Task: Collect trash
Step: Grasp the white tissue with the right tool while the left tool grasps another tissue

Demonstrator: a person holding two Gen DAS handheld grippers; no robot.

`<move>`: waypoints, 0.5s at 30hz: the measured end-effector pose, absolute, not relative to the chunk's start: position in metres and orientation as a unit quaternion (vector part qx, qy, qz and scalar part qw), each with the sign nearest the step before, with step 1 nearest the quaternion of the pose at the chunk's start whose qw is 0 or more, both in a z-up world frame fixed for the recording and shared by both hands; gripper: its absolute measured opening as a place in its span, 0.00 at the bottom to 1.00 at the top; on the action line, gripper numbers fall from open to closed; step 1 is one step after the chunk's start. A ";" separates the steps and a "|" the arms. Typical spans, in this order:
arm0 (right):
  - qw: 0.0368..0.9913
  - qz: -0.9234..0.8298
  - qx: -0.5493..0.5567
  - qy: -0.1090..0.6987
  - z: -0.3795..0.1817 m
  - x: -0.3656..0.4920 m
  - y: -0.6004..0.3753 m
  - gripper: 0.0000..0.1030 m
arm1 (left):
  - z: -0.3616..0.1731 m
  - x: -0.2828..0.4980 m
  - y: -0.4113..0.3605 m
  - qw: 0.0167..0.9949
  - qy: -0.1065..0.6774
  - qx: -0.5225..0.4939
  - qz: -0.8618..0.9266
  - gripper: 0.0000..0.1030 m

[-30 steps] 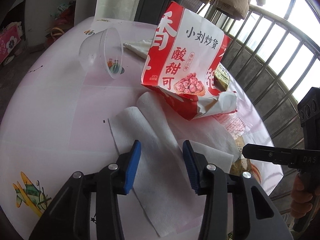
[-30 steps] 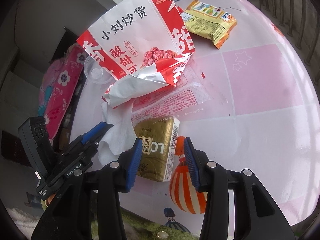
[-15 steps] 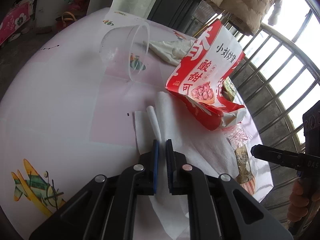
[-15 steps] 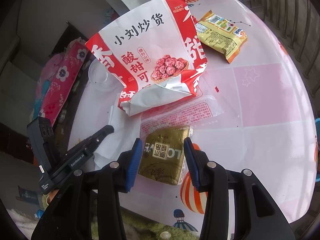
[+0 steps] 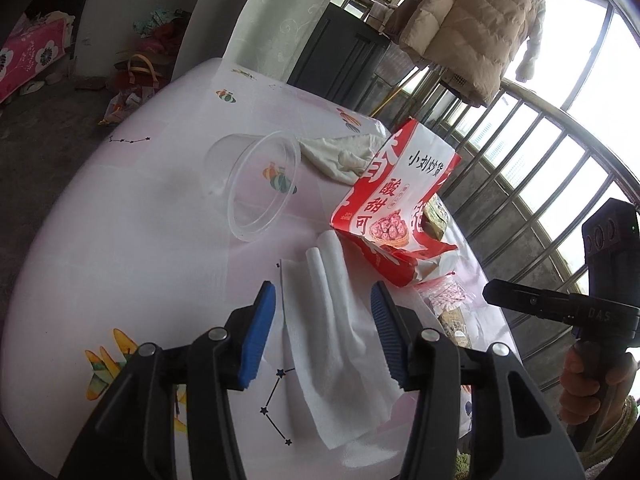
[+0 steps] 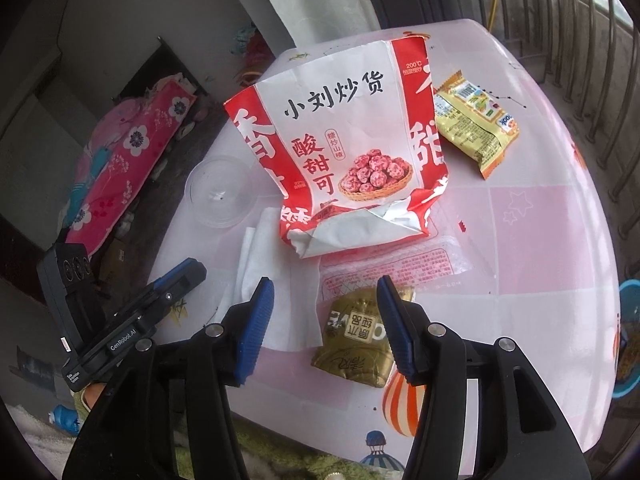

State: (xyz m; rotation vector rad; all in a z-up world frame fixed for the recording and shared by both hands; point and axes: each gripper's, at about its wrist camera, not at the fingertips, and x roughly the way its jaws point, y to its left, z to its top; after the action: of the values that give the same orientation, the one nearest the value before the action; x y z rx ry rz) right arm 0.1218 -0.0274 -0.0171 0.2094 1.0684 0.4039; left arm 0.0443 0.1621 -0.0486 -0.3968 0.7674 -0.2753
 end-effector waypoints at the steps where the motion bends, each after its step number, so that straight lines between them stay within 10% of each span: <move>1: 0.837 0.196 0.093 0.502 -0.014 0.120 -0.024 0.50 | -0.048 0.041 0.167 0.901 0.368 -0.191 -0.129 0.47; 15: 0.804 0.272 0.006 0.529 -0.044 0.144 0.061 0.49 | -0.067 0.036 0.205 0.897 0.392 -0.190 -0.073 0.47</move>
State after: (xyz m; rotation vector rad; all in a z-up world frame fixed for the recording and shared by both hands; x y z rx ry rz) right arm 0.1439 0.0613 -0.0443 0.0124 1.1325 0.5823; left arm 0.0363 0.2052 -0.0673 -0.3929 0.8129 -0.1506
